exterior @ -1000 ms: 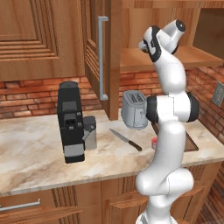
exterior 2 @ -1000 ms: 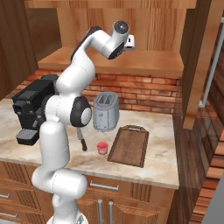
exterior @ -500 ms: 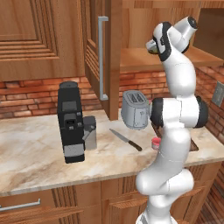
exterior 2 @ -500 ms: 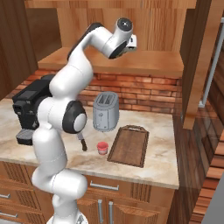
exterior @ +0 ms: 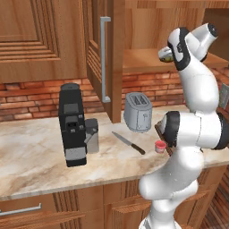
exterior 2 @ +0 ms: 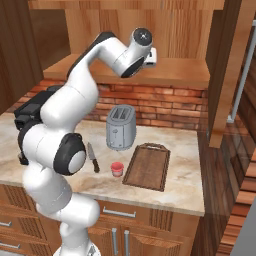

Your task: Pick the bread, place it on the cutting board, pick the jam, place it on the counter, and close the cabinet.

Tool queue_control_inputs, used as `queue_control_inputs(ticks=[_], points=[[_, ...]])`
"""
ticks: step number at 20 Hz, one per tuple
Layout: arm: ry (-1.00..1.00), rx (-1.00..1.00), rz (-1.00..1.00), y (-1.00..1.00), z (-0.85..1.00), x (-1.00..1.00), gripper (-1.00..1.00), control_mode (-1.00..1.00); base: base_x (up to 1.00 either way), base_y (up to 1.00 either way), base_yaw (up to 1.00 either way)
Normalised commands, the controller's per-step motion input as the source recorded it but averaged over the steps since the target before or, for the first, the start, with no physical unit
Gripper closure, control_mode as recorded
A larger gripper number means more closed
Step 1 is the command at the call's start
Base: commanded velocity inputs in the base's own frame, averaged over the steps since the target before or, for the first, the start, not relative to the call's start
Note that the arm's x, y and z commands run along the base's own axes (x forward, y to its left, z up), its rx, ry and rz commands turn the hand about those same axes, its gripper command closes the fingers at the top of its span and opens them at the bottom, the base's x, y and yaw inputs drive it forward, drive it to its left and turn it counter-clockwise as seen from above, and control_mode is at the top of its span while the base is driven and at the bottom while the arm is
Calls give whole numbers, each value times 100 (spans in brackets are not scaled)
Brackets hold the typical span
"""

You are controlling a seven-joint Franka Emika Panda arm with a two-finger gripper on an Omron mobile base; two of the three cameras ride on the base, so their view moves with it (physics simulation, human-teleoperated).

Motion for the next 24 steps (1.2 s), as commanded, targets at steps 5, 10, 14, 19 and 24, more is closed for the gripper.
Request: queue_control_inputs(ticks=[5,10,14,19,24], points=[[-6,0,0,-12,-1,-72,100,-100,0,0,0],[-2,0,0,-18,-2,-79,100,-100,0,0,0],[0,0,0,-21,-5,-87,100,-100,0,0,0],[0,0,0,-35,-19,-92,100,-100,0,0,0],[0,0,-1,-34,-33,-89,100,-100,0,0,0]])
